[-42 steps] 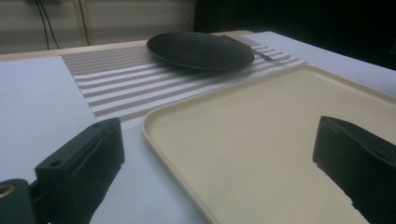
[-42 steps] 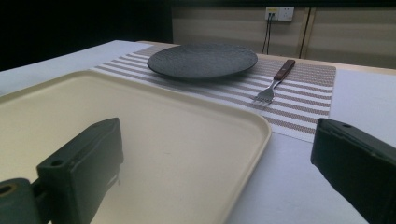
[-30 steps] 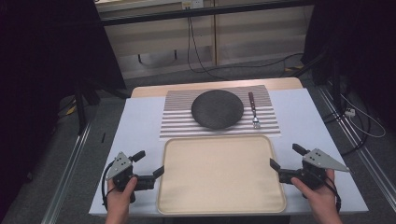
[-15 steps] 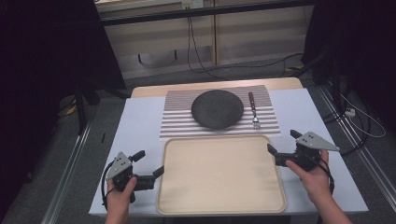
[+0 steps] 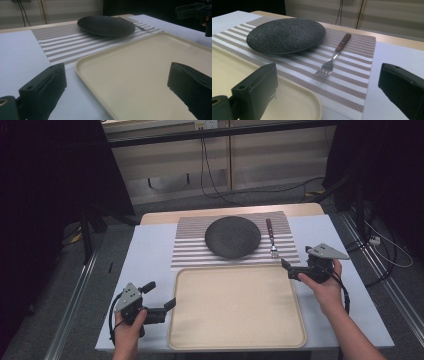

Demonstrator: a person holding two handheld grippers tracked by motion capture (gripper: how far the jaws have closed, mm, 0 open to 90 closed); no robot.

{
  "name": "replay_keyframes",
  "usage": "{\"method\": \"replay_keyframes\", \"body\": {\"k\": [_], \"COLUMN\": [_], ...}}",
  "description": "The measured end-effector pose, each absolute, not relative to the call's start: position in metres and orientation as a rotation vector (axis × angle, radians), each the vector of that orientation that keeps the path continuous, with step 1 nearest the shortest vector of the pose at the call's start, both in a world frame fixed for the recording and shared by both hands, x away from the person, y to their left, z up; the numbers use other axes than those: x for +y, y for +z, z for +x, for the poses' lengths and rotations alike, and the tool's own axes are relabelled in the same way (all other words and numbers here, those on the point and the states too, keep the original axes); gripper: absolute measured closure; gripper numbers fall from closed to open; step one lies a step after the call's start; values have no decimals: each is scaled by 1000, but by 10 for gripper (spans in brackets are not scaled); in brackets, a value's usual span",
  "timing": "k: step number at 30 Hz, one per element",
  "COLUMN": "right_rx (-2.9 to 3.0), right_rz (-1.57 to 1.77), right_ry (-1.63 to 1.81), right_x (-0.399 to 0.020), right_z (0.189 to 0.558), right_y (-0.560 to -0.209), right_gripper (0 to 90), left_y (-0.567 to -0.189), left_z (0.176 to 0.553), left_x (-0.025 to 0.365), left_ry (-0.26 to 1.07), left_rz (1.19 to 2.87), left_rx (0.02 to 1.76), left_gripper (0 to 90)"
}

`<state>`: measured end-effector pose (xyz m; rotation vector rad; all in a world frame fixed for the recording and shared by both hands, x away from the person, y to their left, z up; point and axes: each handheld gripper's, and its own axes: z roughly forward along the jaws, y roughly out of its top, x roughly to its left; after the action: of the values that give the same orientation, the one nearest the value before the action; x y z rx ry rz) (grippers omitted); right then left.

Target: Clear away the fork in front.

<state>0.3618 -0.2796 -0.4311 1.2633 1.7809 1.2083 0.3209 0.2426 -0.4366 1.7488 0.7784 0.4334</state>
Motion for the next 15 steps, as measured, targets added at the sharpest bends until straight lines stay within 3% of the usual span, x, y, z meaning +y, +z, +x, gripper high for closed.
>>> {"method": "replay_keyframes", "body": {"k": [15], "right_rx": [1781], "right_rz": [1296], "right_ry": [1167], "right_x": [-279], "right_z": [404], "right_y": [-429], "right_gripper": [20], "left_y": [-436], "left_z": [321], "left_x": [244], "left_ry": [427], "left_rz": [1746], "left_rx": [785], "left_gripper": [23]}}
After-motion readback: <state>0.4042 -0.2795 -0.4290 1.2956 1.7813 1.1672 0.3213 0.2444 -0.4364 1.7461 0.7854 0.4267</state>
